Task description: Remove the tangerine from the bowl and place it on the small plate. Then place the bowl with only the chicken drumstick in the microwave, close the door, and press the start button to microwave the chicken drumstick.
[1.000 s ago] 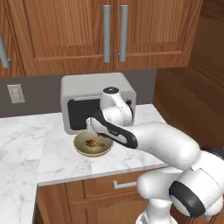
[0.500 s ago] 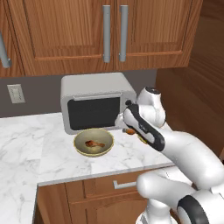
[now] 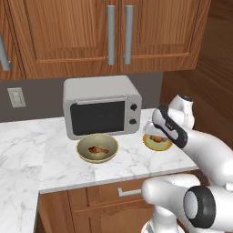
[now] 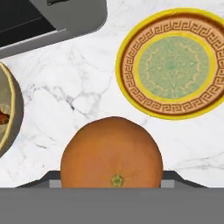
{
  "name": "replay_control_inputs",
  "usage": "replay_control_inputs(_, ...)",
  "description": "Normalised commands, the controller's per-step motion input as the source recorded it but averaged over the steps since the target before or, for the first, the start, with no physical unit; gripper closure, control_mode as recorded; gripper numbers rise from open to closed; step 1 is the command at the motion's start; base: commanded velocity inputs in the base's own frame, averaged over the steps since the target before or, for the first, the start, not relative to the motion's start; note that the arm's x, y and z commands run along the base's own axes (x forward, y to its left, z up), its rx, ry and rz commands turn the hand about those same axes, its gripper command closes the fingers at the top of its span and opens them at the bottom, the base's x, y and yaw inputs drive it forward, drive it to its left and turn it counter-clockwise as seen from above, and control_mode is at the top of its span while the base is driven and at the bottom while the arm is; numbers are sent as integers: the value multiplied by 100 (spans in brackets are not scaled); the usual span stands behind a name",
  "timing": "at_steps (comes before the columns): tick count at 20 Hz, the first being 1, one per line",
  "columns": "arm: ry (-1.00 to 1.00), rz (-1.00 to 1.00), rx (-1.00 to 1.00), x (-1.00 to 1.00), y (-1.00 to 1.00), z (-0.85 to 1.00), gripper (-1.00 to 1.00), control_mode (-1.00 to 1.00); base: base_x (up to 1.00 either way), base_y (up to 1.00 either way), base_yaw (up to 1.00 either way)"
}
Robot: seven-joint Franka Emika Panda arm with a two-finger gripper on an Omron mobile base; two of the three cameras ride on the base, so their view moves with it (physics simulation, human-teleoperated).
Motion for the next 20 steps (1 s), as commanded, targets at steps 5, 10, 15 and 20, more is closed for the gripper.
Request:
replay_control_inputs(5, 21, -1, -11, 40, -27, -37, 100, -100, 0, 0, 0)
replay_control_inputs(10, 15, 0, -5, 47, -28, -36, 100, -100, 0, 0, 0)
replay_control_inputs(15, 2, 0, 0, 38, -39, -33, 100, -100, 0, 0, 0)
replay_control_inputs(20, 0, 0, 0, 40, -4, -41, 100, -100, 0, 0, 0)
